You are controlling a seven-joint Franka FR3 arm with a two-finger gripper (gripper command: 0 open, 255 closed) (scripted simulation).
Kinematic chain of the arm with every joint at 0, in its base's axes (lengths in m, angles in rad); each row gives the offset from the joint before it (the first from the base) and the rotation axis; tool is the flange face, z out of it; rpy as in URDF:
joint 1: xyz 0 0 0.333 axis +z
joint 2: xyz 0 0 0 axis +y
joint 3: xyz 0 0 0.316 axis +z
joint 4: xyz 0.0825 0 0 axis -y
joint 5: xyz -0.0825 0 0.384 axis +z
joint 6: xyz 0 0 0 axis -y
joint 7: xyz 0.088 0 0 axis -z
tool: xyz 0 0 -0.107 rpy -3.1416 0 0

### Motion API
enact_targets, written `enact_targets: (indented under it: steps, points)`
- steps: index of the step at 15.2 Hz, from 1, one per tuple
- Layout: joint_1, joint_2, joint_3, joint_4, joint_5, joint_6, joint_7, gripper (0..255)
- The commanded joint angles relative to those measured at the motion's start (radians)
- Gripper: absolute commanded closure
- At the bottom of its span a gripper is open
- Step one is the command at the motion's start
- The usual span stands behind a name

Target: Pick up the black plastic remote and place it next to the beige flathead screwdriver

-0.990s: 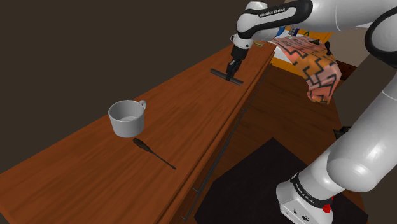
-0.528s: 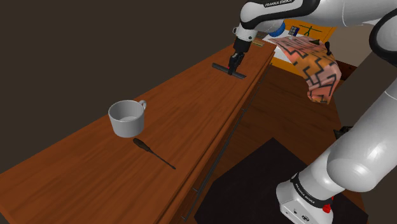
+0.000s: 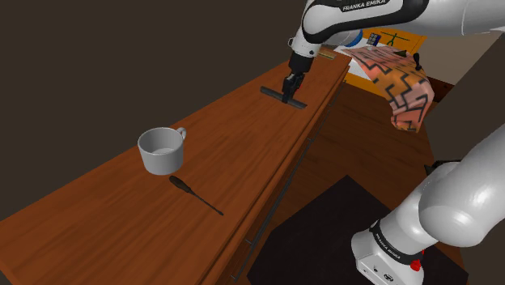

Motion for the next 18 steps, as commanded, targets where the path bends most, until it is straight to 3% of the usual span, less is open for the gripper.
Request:
enact_targets:
  steps: [1,9,18]
  points:
    - [0.025,-0.035,0.026,-0.037,-0.002,0.005,0.053,255]
    - [0.113,-0.123,0.131,-0.14,0.011,0.035,0.238,255]
    - [0.212,-0.149,0.262,-0.169,0.038,0.058,0.454,255]
